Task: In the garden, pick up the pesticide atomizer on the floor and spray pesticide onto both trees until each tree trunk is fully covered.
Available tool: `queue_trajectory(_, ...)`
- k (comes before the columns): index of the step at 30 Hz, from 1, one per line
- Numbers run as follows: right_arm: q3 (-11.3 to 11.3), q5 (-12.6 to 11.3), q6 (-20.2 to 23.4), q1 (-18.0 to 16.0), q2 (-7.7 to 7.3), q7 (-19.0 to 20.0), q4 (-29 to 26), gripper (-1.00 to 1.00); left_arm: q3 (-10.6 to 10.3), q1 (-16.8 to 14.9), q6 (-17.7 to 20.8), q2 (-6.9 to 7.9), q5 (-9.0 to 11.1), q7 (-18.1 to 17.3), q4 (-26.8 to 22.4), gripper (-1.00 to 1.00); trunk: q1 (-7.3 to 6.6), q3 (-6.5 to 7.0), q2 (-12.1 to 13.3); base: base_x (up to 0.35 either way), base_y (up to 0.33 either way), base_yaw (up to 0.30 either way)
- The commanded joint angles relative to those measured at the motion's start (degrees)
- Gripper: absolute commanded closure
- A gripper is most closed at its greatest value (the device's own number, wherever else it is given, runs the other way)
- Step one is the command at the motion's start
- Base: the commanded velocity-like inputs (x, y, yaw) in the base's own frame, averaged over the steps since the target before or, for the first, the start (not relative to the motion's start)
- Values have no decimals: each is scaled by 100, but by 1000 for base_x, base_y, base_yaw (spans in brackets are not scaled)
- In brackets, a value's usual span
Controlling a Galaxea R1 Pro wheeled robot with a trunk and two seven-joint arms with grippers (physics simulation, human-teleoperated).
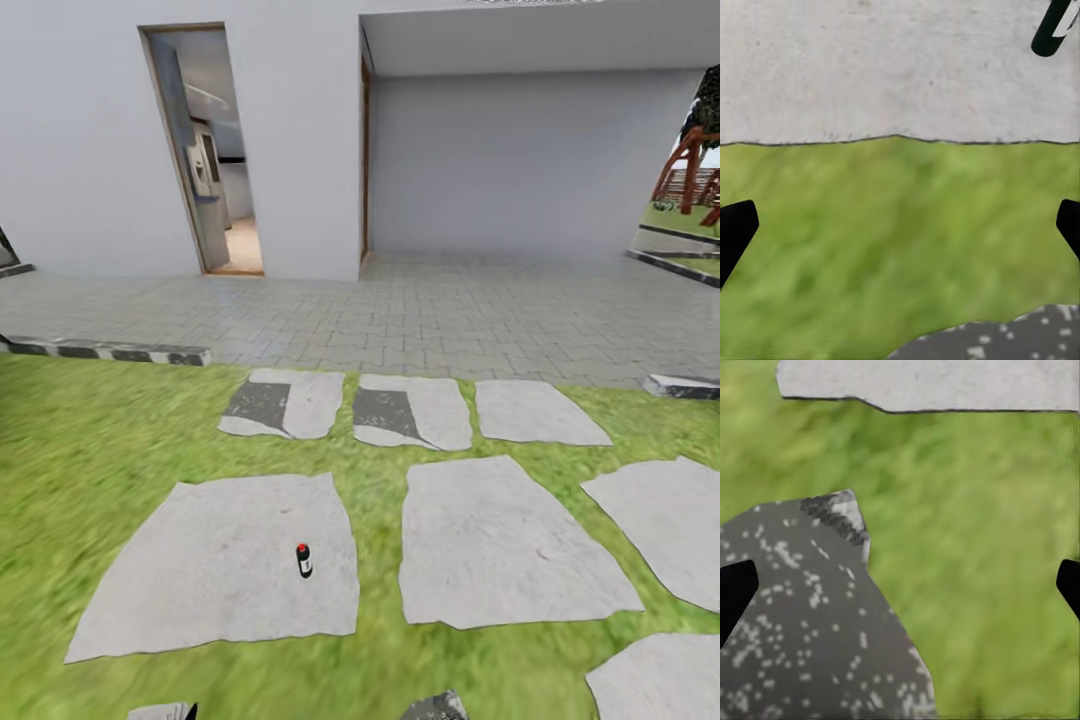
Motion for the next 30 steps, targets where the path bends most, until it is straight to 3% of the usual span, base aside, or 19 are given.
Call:
queue_trajectory(1,-2,11,-18,-3,0,-2,3,-100,24,-2,-7,0,51,-59,5,-100,-1,-5,-2,2,219,-288)
queue_trajectory(8,-3,7,-24,-5,4,-2,-36,-100,29,-61,69,-18,49,-45,-70,-100,-1,-5,-2,0,41,-131)
queue_trajectory(11,-3,9,-20,-54,5,-8,-331,-100,31,-210,161,-42,48,-37,-167,-100,-1,-5,-2,0,1,-6)
queue_trajectory(12,-3,14,-13,-105,5,-9,-544,-100,32,-391,264,-51,42,-19,-209,-100,-1,-5,-2,0,1,-2)
queue_trajectory(13,-3,27,65,-639,-19,-25,-1359,-100,-1,-1495,1332,-110,4,530,-312,-100,-1,-5,-2,0,0,0)
queue_trajectory(17,-3,28,499,-1487,-24,-355,-1455,-100,-18,-1976,1628,-190,-13,828,-346,-100,-1,-5,-2,0,0,0)
queue_trajectory(22,-3,16,1174,-2125,-24,-656,-1367,-100,-25,-2118,1664,-194,-11,869,-294,-100,-1,-5,-2,0,0,0)
queue_trajectory(30,44,18,1282,-2230,6,-663,-1274,-100,-35,-2113,1638,-298,-35,873,-292,-100,-1,-5,-2,0,0,0)
